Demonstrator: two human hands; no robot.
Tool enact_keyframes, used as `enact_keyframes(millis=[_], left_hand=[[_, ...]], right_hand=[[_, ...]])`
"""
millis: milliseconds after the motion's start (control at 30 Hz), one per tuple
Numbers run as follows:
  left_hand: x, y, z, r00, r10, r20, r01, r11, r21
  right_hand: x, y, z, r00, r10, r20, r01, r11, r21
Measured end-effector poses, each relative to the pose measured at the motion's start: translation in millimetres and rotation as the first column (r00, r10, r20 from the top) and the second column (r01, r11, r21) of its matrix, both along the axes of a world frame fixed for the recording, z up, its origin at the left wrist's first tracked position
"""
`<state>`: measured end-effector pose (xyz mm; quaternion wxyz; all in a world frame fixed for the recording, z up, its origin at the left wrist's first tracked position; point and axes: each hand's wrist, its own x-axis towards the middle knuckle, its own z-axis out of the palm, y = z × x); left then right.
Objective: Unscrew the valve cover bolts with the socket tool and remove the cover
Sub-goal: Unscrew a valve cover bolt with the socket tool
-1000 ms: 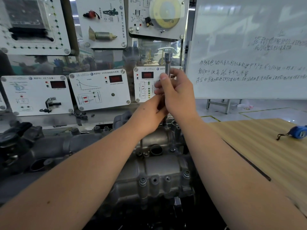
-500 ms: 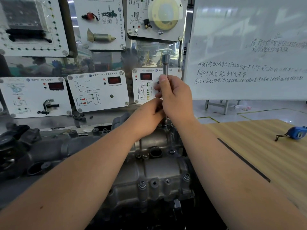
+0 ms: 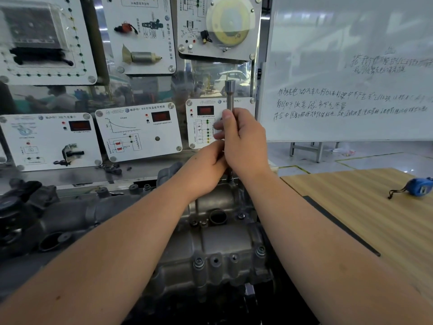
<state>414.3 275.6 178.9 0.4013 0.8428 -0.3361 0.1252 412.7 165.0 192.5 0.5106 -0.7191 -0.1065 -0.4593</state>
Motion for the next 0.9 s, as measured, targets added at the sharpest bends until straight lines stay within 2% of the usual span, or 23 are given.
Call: enact_keyframes(millis=[333,567,700,900], left_hand=[[-2.2,-3.9,3.2,0.999,0.038,0.037,-0.038,0.999,-0.02],[-5.0,-2.3,0.9,1.0,-0.006,-0.009,0.006,1.0,-0.01],[-1.3,1.3,-0.3,1.0,-0.023,0.017,0.023,0.999,-0.024],[-4.5,-1.6,3.3,0.998,0.006,0.058,-0.004,1.0,-0.029]], right_hand=[[-1.9,-4.0,-0.4,0.988,-0.137,0.076,0.144,0.985,-0.094],[-3.0,-2.8,1.7,0.999,-0.043,0.023,0.043,0.999,-0.017],[-4.8,-1.8,0.3,0.999,0.034,0.015,-0.034,0.999,-0.001],[-5.7,0.7,1.8,0.999,0.046,-0.01,-0.046,0.999,-0.014]])
